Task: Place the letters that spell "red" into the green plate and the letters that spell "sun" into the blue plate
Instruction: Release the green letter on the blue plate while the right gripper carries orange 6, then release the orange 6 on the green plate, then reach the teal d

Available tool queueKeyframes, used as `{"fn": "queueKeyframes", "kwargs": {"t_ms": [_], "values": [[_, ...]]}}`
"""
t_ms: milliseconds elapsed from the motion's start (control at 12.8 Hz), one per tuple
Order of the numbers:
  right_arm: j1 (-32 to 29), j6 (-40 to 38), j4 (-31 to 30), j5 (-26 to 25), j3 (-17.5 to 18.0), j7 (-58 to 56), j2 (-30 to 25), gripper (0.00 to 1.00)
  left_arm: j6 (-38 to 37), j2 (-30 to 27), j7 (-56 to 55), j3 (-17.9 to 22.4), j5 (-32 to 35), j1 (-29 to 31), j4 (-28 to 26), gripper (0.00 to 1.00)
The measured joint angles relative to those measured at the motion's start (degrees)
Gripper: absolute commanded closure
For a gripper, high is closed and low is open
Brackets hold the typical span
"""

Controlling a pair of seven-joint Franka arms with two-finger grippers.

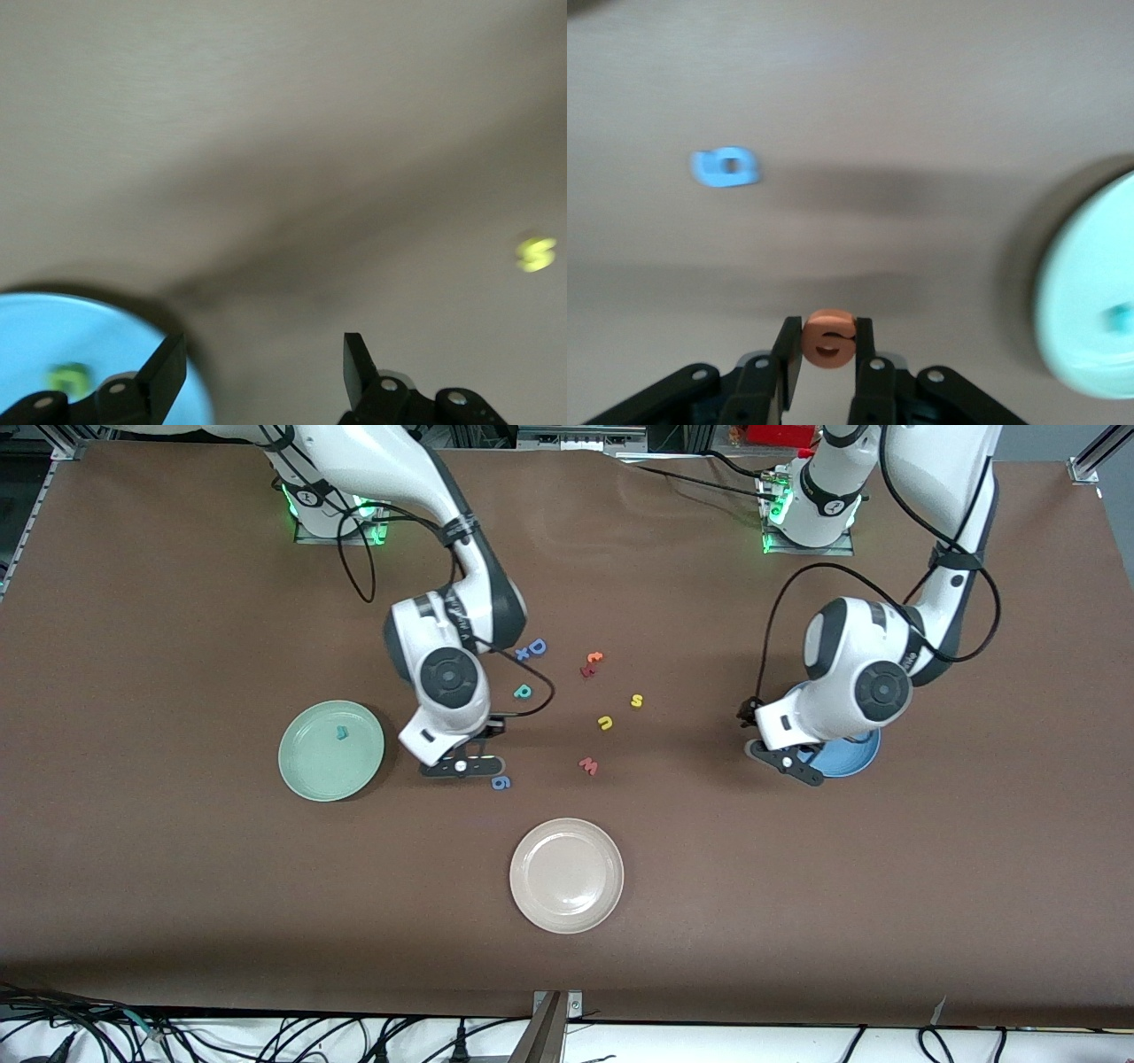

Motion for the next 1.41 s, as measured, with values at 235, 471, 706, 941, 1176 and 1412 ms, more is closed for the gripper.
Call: {"fn": "queueKeyframes", "kwargs": {"t_ms": [235, 471, 706, 941, 1176, 1412], "values": [[-0.4, -0.4, -5.7, 0.0, -6.0, -14.5, -2.5, 0.94, -0.5, -2.4, -10.0, -1.5, 0.0, -3.0, -0.3, 0.20], [-2.9, 0.1, -10.1, 0.0, -10.4, -27.8, -3.6, 0.94, -0.8, -6.3, -15.8, -1.5, 0.0, -5.4, -1.3, 0.19], [-9.0, 3.4, -13.1, 0.1, -10.6, -36.6, -3.4, 0.94, 1.9, -10.0, -18.3, -1.6, 0.0, -7.7, -4.2, 0.10], [-11.1, 11.4, -18.5, 0.3, -10.3, -40.0, -2.6, 0.93, 5.3, -12.1, -18.2, -1.4, 0.0, -7.9, -7.9, 0.08], [-10.8, 12.9, -19.6, 1.6, -9.6, -40.0, -1.5, 0.83, 5.6, -14.3, -18.1, -0.9, 0.0, -6.8, -8.8, 0.08], [-10.8, 12.9, -19.6, 2.4, -9.5, -40.0, -1.0, 0.27, 5.1, -14.7, -18.1, -0.8, 0.0, -6.4, -8.8, 0.03]]}}
